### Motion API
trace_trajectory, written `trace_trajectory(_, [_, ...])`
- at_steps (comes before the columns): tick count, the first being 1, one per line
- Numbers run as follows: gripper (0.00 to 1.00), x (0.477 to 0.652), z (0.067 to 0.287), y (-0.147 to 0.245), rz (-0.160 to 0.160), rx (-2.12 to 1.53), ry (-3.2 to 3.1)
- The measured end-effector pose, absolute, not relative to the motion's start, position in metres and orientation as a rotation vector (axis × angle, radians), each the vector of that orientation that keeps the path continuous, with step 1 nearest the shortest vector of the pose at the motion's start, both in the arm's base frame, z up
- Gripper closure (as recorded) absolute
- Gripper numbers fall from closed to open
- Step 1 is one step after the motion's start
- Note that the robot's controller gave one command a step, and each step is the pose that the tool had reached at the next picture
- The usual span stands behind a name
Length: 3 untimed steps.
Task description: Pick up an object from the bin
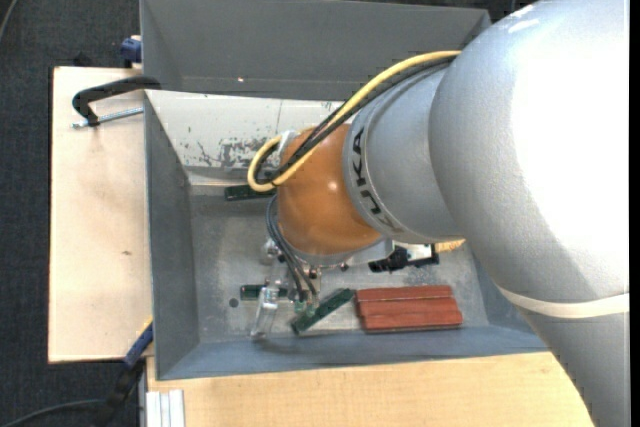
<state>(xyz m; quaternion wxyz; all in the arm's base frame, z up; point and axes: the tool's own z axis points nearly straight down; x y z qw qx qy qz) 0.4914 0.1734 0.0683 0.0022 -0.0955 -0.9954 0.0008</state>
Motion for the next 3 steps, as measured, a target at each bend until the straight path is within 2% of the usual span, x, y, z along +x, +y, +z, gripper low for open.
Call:
trace_trajectory(1, [0.00, 0.492, 0.069, 0.174, -0.001, -0.300, -3.125])
trace_trajectory(2, [1.00, 0.492, 0.069, 0.174, -0.002, -0.301, -3.126])
trace_trajectory(3, [1.00, 0.494, 0.171, 0.176, -0.010, -0.299, -3.139])
